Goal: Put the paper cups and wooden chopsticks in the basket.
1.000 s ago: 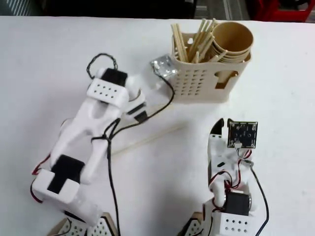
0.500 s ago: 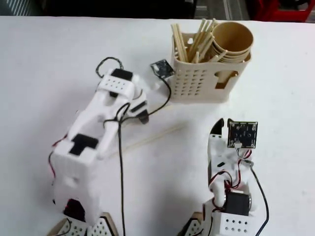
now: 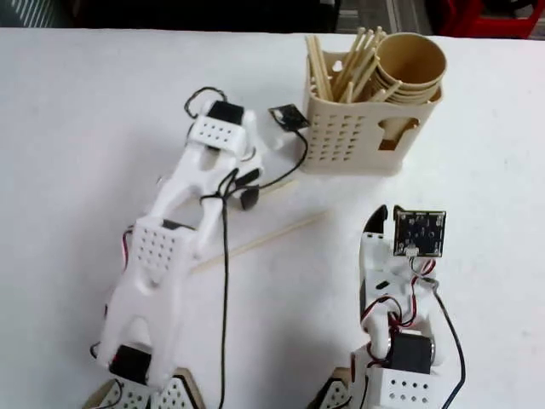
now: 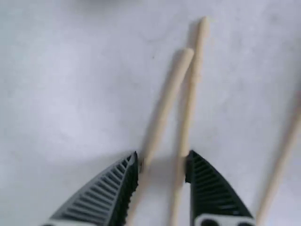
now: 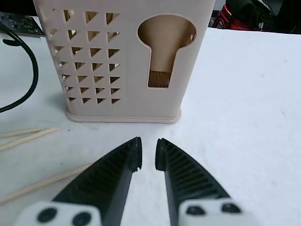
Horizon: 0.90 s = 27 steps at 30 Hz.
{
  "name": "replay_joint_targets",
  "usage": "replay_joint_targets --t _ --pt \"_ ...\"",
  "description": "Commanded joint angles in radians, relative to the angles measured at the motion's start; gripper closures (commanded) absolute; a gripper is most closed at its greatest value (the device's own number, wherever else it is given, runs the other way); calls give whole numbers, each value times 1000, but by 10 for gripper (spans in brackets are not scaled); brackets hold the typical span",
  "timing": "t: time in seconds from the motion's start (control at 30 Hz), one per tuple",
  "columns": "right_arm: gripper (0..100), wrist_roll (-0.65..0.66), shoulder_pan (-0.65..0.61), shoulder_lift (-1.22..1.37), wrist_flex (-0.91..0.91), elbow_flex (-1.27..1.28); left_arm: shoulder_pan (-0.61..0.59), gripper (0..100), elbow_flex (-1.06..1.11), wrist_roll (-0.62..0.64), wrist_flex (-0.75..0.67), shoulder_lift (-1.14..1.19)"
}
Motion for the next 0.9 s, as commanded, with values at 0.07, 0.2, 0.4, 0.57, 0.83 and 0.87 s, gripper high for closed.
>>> replay_joint_targets --t 0.07,0.2,0.4,0.57,0.83,0.87 --pt "932 11 -5 -8 -22 -3 -10 921 -279 -9 132 122" --pt "932 11 -5 -8 -22 -3 -16 980 -347 -9 167 170" --pt "932 11 -5 -8 -22 -3 -36 978 -342 -5 170 166" --pt "932 11 -5 -8 -22 -3 -68 978 -342 2 173 166" --pt "932 11 -5 -8 -22 -3 -117 979 -342 2 175 166" --pt "932 11 -5 -8 -22 -3 -124 979 -342 2 175 166"
